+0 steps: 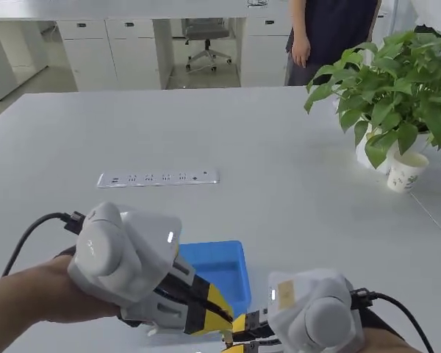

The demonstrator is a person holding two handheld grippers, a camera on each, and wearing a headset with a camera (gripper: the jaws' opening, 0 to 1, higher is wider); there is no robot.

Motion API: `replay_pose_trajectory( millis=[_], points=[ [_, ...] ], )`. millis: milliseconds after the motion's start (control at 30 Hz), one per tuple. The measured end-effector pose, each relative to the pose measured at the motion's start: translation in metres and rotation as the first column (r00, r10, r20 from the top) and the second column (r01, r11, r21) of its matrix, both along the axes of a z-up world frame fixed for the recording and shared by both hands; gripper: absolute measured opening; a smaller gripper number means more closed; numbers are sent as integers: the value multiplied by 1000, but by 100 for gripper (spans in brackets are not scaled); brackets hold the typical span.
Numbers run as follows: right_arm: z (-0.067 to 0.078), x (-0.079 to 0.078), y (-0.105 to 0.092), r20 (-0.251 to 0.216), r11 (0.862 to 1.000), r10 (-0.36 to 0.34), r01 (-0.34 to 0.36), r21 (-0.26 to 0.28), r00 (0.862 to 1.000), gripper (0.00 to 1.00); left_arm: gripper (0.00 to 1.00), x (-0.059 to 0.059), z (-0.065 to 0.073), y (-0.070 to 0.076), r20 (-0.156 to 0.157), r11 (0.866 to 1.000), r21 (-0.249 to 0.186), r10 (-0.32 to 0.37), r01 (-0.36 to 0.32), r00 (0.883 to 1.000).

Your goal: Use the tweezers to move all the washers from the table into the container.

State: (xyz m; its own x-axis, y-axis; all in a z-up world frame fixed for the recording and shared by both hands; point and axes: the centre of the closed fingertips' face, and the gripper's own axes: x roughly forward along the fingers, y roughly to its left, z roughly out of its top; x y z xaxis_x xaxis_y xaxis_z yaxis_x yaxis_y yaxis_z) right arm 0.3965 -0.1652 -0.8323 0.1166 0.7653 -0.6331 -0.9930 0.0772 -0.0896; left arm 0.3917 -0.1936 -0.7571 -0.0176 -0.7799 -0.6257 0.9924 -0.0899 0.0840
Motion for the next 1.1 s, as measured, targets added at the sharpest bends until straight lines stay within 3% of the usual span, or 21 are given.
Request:
replay_pose_trajectory(
  millis=[500,1100],
  points=[
    [22,21,2,57,1000,-5,4,12,998,9,6,17,23,0,47,1000,-3,-4,4,999],
    [30,54,12,87,1000,-6,4,28,996,10,6,46,30,9,74,1000,-1,16,-16,997]
  ],
)
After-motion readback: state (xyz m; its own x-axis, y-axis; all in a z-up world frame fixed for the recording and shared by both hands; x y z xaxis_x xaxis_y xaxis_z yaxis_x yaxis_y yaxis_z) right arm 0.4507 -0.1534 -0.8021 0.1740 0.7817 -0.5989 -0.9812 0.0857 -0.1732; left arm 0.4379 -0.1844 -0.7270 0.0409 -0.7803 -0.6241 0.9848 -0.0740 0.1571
